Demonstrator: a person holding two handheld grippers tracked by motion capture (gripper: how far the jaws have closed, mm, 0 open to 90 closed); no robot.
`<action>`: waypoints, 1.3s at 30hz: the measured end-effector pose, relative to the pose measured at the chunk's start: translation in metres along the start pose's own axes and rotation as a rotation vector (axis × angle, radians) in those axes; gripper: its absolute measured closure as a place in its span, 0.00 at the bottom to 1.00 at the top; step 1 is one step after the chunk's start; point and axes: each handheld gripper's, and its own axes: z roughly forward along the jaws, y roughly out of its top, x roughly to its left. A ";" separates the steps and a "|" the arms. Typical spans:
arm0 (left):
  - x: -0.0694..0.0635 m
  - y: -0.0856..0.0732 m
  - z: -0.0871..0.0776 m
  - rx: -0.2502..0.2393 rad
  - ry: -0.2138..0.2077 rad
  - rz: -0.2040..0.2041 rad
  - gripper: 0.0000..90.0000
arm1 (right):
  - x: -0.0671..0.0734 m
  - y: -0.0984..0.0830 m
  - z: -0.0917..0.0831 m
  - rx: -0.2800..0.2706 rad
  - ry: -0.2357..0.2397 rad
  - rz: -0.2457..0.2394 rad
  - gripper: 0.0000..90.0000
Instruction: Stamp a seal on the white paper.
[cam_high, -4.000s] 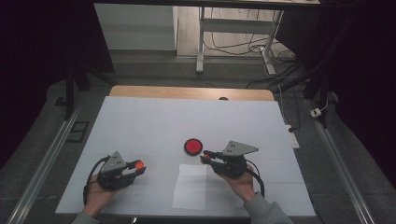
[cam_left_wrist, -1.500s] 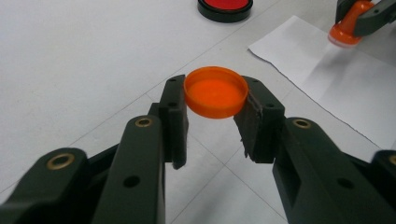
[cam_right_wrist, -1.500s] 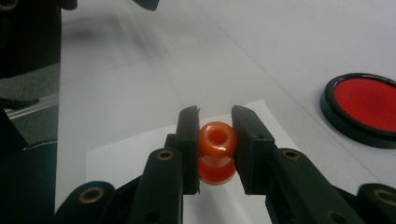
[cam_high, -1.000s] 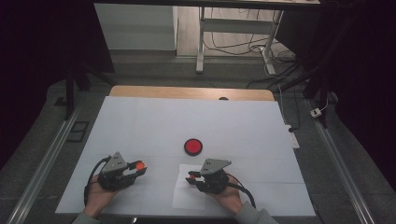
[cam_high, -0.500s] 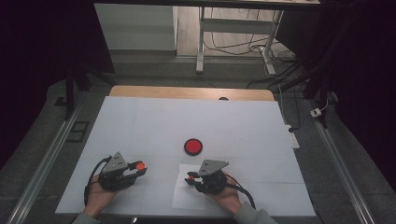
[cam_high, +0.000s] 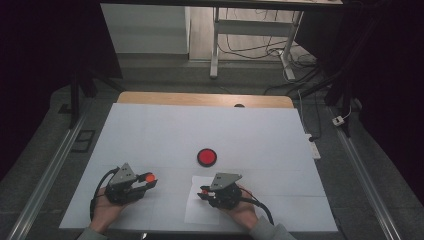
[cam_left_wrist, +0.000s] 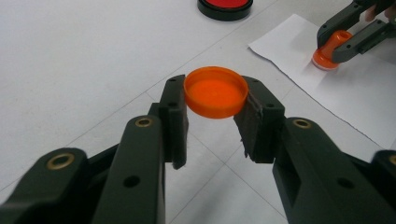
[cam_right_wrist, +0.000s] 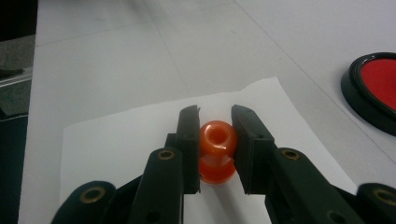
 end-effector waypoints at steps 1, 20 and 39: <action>0.000 0.000 0.000 -0.001 0.000 -0.001 0.72 | 0.000 -0.001 0.000 -0.005 0.002 0.002 0.80; -0.001 0.001 -0.002 -0.007 0.001 0.000 0.72 | -0.001 -0.007 0.000 -0.042 0.004 0.018 0.81; 0.000 0.000 -0.003 -0.009 0.004 -0.005 0.72 | -0.002 -0.007 0.000 -0.044 0.015 0.025 0.81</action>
